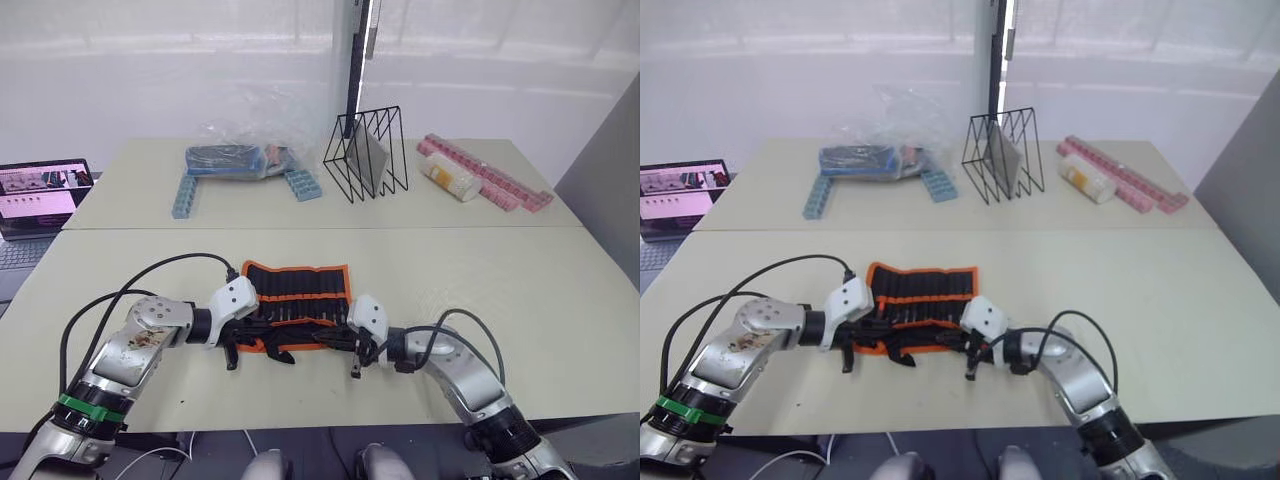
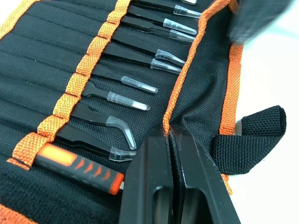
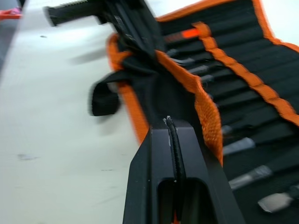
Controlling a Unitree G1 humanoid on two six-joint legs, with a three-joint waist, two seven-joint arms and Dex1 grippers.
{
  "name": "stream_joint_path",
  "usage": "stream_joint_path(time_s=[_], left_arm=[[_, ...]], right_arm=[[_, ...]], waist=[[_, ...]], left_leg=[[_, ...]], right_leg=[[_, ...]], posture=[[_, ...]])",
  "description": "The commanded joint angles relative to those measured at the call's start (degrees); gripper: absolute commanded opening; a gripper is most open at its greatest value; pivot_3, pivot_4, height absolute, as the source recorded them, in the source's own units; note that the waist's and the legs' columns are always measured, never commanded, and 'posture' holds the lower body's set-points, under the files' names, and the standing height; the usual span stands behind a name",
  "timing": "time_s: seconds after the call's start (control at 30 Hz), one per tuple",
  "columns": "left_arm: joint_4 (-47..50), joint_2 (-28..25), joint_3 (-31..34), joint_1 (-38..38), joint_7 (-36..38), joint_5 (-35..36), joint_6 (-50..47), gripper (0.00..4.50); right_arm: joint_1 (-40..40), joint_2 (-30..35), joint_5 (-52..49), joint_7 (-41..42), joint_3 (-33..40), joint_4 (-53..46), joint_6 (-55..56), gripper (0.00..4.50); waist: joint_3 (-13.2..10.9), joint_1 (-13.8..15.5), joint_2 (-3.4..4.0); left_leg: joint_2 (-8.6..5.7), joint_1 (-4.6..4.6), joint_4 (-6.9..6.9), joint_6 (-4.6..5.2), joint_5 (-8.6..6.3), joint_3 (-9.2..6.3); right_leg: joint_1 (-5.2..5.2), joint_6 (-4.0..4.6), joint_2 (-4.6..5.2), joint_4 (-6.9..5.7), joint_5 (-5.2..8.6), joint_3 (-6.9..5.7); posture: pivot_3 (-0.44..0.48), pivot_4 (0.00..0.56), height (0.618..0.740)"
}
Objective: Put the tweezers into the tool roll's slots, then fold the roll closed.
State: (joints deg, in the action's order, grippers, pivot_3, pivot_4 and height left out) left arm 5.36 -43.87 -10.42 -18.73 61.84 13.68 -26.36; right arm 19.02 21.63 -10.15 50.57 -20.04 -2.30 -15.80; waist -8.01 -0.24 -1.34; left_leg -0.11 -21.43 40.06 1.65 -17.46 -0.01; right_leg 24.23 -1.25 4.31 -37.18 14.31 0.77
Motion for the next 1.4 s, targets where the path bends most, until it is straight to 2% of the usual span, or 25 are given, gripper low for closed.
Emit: stream_joint_path(time_s=[0.03, 0.13, 0.43, 0.6, 0.67, 0.7, 0.9, 1.03, 1.13, 1.3, 1.4], left_arm=[[1.93, -0.87, 1.28, -0.29, 0.55, 0.19, 1.02, 0.00], [2.02, -0.74, 2.08, -0.24, 0.03, 0.37, 1.33, 0.00], [5.29, -2.25, 9.54, 2.07, -1.91, 3.74, -0.23, 2.90], [15.20, -0.08, 17.62, 7.35, -4.51, 13.67, -7.30, 4.49], [19.63, 2.05, 20.03, 10.99, -6.53, 18.05, -9.97, 4.49], [22.16, 3.93, 20.46, 13.34, -8.51, 19.77, -11.04, 4.31], [29.48, 11.58, 20.60, 22.09, -17.60, 22.08, -11.47, 2.36], [30.36, 18.11, 13.59, 27.24, -26.97, 13.81, -7.30, 1.04], [27.63, 19.14, 8.17, 28.15, -31.04, 5.94, -3.88, 0.05], [21.22, 21.01, 4.71, 26.23, -34.73, -0.12, 0.00, 0.02], [19.32, 21.02, 4.50, 25.93, -35.23, -1.13, 0.42, 0.02]], right_arm=[[1.21, 0.14, 2.93, -0.88, -1.12, 2.17, 0.10, 0.02], [1.20, 0.00, 3.84, -0.49, -2.11, 3.26, -1.13, 0.02], [0.99, -0.78, 3.60, 0.53, -3.52, 2.68, -4.29, 0.00], [1.71, -1.15, 3.81, 1.27, -4.14, 3.23, -4.57, 0.00], [1.87, -1.31, 3.89, 1.54, -4.25, 3.33, -4.68, 0.00], [1.96, -1.32, 3.86, 1.83, -4.32, 3.37, -4.69, 0.00], [1.82, -1.45, 4.03, 2.32, -4.52, 2.58, -5.32, 0.00], [1.42, -0.65, 4.41, 2.75, -4.59, 2.42, -5.54, 0.00], [1.59, -0.39, 4.69, 2.95, -4.91, 2.42, -5.76, 0.00], [1.76, 0.00, 5.00, 3.16, -4.96, 2.24, -6.06, 0.00], [1.59, 0.43, 5.52, 2.96, -5.09, 2.20, -6.06, 0.00]], waist=[[0.00, -0.01, 0.00], [0.00, -0.17, 0.00], [0.01, -0.47, 0.00], [0.01, -0.63, 0.01], [0.02, -0.81, 0.02], [0.02, -0.81, 0.02], [0.03, -0.58, 0.00], [0.10, -0.54, 0.10], [0.11, -0.40, 0.07], [0.12, -0.40, 0.09], [0.14, -0.43, 0.10]], left_leg=[[0.00, 0.00, -0.01, 0.00, 0.00, 0.00], [0.00, 0.01, -0.01, 0.00, 0.00, 0.00], [0.03, 0.07, -0.06, 0.00, 0.00, -0.01], [0.07, 0.07, -0.13, 0.00, 0.00, -0.02], [0.07, 0.14, -0.19, 0.00, 0.00, 0.00], [0.07, 0.16, -0.21, -0.01, 0.00, 0.00], [0.09, 0.23, -0.25, -0.04, 0.00, -0.01], [0.07, 0.28, -0.27, -0.07, 0.01, -0.01], [0.04, 0.28, -0.29, -0.08, 0.01, 0.00], [0.04, 0.28, -0.31, -0.16, 0.06, -0.01], [0.04, 0.29, -0.31, -0.16, 0.06, -0.01]], right_leg=[[0.00, 0.00, 0.00, 0.00, 0.00, 0.00], [-0.01, 0.00, 0.01, 0.00, 0.00, 0.01], [-0.03, 0.00, 0.01, -0.02, 0.00, 0.01], [-0.01, 0.00, 0.02, 0.00, 0.00, 0.01], [-0.03, 0.00, 0.07, 0.01, 0.00, 0.06], [-0.05, 0.00, 0.09, 0.02, 0.00, 0.08], [-0.08, 0.01, 0.12, 0.03, -0.01, 0.10], [-0.13, 0.02, 0.14, 0.06, -0.01, 0.13], [-0.15, 0.02, 0.15, 0.08, -0.01, 0.13], [-0.14, 0.04, 0.14, 0.07, -0.02, 0.11], [-0.15, 0.04, 0.15, 0.08, -0.02, 0.11]], posture=[[0.000, 0.150, 0.724], [0.000, 0.150, 0.724], [0.000, 0.150, 0.724], [0.000, 0.150, 0.724], [0.000, 0.150, 0.724], [0.000, 0.150, 0.724], [0.000, 0.150, 0.724], [0.000, 0.150, 0.724], [0.000, 0.150, 0.724], [0.000, 0.150, 0.724], [0.000, 0.150, 0.724]])
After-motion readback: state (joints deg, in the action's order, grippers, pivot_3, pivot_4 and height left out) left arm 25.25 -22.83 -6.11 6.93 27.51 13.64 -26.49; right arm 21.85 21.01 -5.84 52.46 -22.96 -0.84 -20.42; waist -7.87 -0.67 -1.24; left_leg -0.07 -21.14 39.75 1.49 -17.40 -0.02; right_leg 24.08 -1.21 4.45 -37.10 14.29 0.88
